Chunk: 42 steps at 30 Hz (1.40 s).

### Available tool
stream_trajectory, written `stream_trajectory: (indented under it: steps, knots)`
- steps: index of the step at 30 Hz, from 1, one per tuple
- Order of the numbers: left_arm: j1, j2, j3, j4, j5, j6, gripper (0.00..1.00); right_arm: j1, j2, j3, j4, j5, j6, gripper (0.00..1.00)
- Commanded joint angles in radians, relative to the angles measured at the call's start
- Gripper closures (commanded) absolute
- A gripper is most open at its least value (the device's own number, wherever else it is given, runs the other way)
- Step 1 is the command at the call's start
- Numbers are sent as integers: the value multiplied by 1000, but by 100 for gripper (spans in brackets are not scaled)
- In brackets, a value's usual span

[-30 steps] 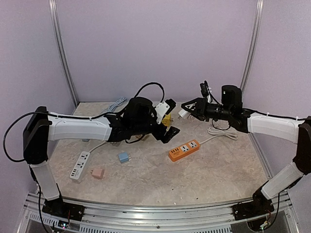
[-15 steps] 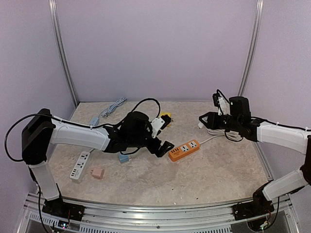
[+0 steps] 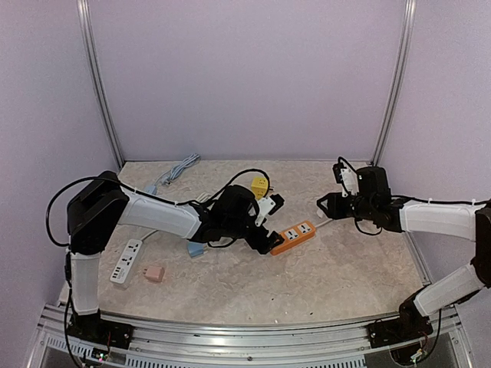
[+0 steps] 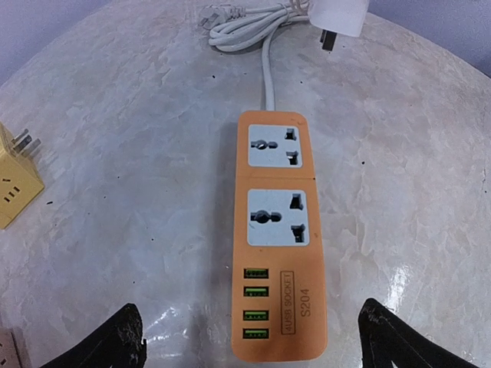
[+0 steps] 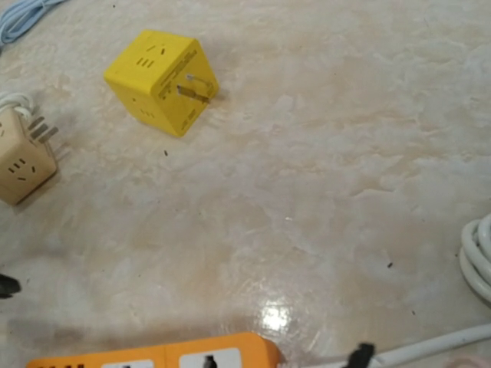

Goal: Insert the plug
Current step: Place the socket at the center of the board.

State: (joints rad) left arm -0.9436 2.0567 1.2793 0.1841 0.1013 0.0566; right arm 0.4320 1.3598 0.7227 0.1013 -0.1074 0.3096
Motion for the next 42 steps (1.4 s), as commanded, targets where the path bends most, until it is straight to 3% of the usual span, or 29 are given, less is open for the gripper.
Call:
stream_trajectory:
  steps: [1,12,17,21,26,35,42]
  knots:
    - [-6,49,48,-35,12,31,9,10,17,-12,36,7,-12,79]
    - [-14,137,87,-75,21,50,13,21,29,-1,33,2,-6,79]
    - [-14,147,85,-59,28,46,22,36,51,0,43,25,-15,79]
    - [-13,149,75,-39,39,40,37,47,70,-2,63,50,-34,79]
    - [-14,146,63,-9,58,33,40,52,90,-2,98,63,-44,79]
    - [-13,146,46,4,68,11,63,94,140,13,133,95,-84,79]
    - [-13,142,29,9,57,-4,63,141,168,17,154,161,-127,79]
